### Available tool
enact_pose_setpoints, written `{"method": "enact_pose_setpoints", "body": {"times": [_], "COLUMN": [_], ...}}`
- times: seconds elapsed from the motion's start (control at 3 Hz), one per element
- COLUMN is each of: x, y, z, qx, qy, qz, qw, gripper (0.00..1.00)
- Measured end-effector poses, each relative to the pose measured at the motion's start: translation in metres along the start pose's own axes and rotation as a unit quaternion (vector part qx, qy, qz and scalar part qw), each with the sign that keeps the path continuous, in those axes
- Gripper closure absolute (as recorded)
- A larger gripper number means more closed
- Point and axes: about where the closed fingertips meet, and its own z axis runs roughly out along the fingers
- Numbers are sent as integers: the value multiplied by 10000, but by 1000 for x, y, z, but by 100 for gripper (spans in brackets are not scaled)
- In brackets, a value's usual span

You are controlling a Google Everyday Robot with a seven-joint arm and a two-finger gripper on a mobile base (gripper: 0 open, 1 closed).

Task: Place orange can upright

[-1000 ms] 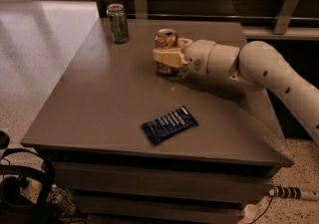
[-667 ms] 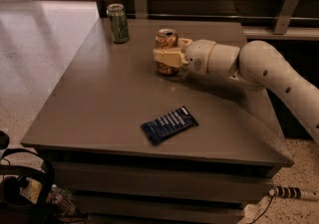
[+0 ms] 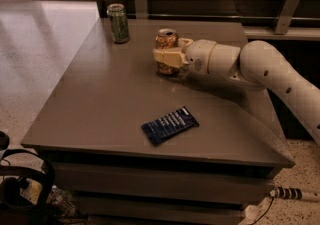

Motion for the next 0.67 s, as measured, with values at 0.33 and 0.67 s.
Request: {"method": "enact_pose_setpoints", "body": {"times": [0.33,0.67], "x": [0,0], "y": [0,1], "z": [0,1], "qx": [-1,-14], "qy": [0,0], "qz": [0,-1], "qw": [10000,10000], "gripper": [5,0]}}
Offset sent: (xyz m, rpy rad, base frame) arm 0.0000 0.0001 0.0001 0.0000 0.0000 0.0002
